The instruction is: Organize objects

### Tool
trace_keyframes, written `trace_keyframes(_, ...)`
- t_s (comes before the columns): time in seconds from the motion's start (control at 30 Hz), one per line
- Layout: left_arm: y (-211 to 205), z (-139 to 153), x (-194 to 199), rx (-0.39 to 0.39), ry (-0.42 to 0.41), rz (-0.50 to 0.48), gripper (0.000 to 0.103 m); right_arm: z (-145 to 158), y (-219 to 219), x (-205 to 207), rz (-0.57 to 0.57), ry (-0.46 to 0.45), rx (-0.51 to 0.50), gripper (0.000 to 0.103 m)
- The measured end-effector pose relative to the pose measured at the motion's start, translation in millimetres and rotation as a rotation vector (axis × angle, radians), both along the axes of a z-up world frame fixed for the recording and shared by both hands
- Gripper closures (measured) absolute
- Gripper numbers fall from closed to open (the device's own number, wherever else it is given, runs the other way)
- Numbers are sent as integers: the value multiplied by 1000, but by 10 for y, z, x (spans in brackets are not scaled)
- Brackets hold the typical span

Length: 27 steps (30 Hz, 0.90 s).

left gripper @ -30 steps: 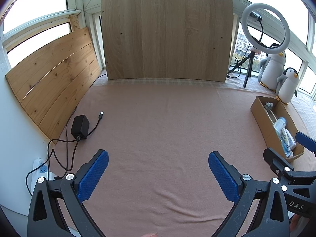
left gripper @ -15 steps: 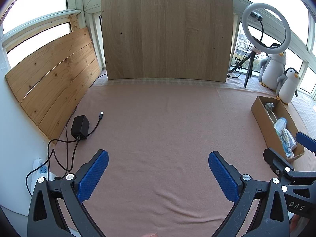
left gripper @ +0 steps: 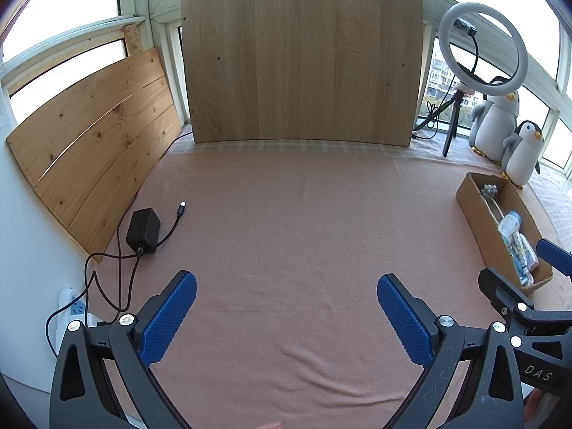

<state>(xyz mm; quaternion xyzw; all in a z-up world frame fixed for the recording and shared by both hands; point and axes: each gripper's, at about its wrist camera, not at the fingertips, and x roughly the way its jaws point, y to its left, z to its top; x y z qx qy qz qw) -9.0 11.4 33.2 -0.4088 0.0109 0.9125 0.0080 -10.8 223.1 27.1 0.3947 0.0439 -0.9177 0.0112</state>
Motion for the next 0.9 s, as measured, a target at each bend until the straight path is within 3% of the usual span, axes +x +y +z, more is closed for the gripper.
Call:
trace_keyframes(0.77, -48, -139, -194, 1, -13, -4, 0, -94, -25, -132, -12, -23, -6, 1)
trace_keyframes(0.9, -52, -196, -275, -27, -16, -7, 0, -126, -42, -185, -14, -31, -7, 1)
